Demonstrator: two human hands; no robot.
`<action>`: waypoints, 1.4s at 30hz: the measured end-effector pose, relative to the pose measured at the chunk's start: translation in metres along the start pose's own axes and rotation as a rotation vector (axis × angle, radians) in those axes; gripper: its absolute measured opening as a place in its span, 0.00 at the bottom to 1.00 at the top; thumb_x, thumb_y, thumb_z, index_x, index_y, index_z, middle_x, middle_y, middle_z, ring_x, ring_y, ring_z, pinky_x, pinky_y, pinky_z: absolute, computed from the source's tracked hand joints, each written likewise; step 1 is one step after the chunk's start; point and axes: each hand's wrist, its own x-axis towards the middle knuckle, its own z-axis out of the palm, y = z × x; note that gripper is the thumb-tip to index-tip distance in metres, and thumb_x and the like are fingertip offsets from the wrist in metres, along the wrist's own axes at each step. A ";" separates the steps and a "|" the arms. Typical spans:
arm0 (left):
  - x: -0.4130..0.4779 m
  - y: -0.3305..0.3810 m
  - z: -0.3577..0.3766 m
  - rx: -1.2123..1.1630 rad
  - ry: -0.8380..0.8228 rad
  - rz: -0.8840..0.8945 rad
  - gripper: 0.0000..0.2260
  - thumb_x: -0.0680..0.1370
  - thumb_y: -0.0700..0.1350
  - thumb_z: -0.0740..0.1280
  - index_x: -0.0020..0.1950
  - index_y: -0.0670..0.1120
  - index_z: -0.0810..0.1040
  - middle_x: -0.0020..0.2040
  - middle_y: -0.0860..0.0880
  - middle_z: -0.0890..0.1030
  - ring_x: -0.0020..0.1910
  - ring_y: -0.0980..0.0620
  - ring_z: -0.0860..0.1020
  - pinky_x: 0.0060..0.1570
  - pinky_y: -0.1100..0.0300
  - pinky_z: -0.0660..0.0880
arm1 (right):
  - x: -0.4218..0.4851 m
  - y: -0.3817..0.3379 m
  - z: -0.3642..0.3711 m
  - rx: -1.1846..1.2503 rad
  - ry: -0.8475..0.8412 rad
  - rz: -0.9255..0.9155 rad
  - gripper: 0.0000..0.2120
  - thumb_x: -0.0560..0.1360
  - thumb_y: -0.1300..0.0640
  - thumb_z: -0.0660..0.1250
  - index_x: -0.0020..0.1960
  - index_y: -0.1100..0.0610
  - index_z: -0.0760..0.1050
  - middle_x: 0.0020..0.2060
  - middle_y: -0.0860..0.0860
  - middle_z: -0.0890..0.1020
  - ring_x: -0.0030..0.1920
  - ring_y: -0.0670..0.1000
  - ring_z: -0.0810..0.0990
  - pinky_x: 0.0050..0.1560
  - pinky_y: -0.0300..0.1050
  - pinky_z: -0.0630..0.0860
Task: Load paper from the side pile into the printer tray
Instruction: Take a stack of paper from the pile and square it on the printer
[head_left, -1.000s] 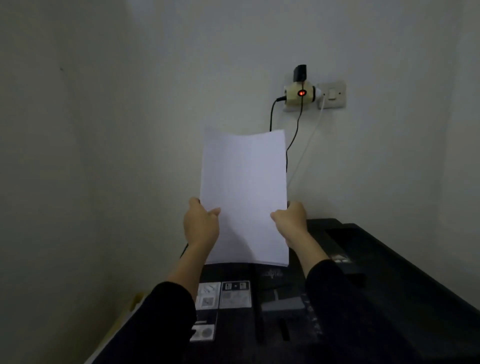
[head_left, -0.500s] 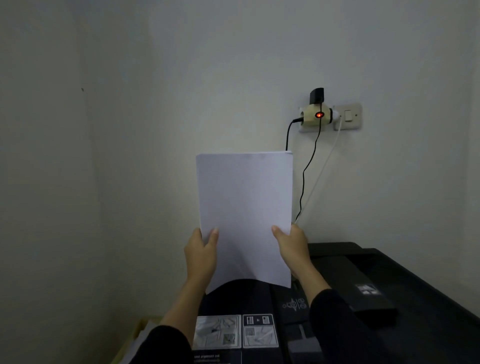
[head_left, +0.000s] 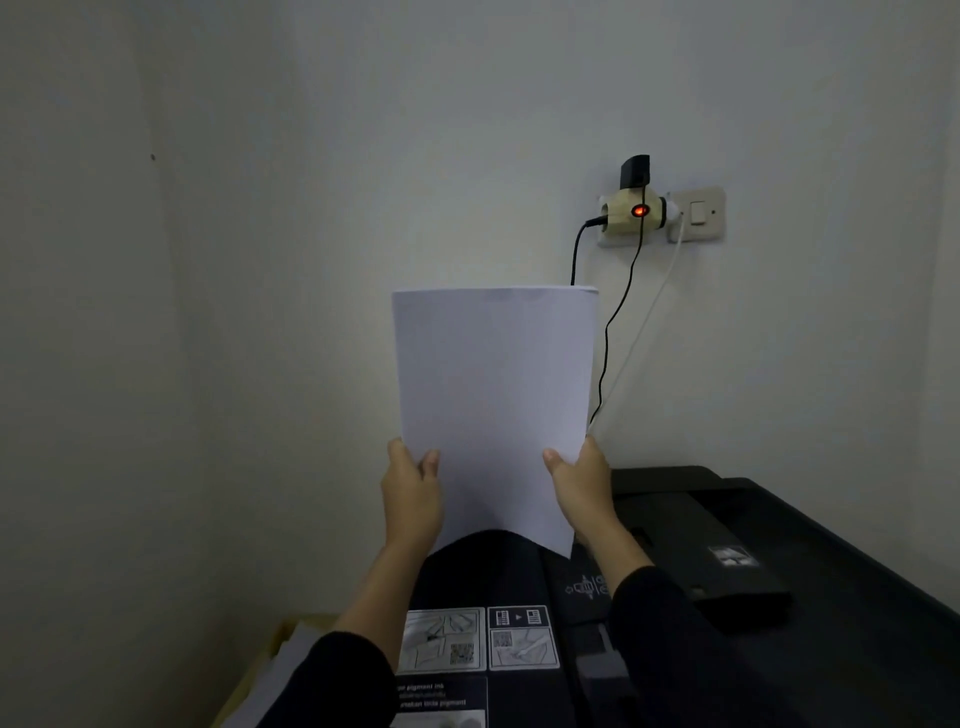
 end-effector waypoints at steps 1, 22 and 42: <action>-0.001 -0.001 0.000 0.012 -0.004 0.000 0.04 0.81 0.40 0.60 0.51 0.43 0.65 0.56 0.38 0.78 0.48 0.49 0.74 0.46 0.60 0.68 | -0.002 0.004 0.000 -0.012 -0.020 0.009 0.17 0.77 0.64 0.62 0.66 0.61 0.68 0.59 0.57 0.77 0.55 0.53 0.75 0.58 0.44 0.71; 0.009 0.037 -0.027 0.649 -0.145 -0.308 0.14 0.78 0.38 0.56 0.60 0.34 0.74 0.60 0.37 0.77 0.57 0.39 0.77 0.54 0.53 0.73 | -0.010 -0.025 0.002 -0.255 -0.063 0.313 0.19 0.74 0.69 0.56 0.31 0.54 0.55 0.29 0.50 0.59 0.29 0.48 0.58 0.33 0.36 0.59; -0.048 0.008 -0.022 1.199 -0.256 -0.254 0.25 0.77 0.46 0.62 0.72 0.41 0.62 0.73 0.39 0.59 0.72 0.40 0.59 0.68 0.39 0.62 | -0.063 -0.016 -0.002 -1.195 -0.187 0.133 0.15 0.72 0.63 0.62 0.59 0.59 0.73 0.58 0.57 0.76 0.58 0.59 0.74 0.50 0.52 0.72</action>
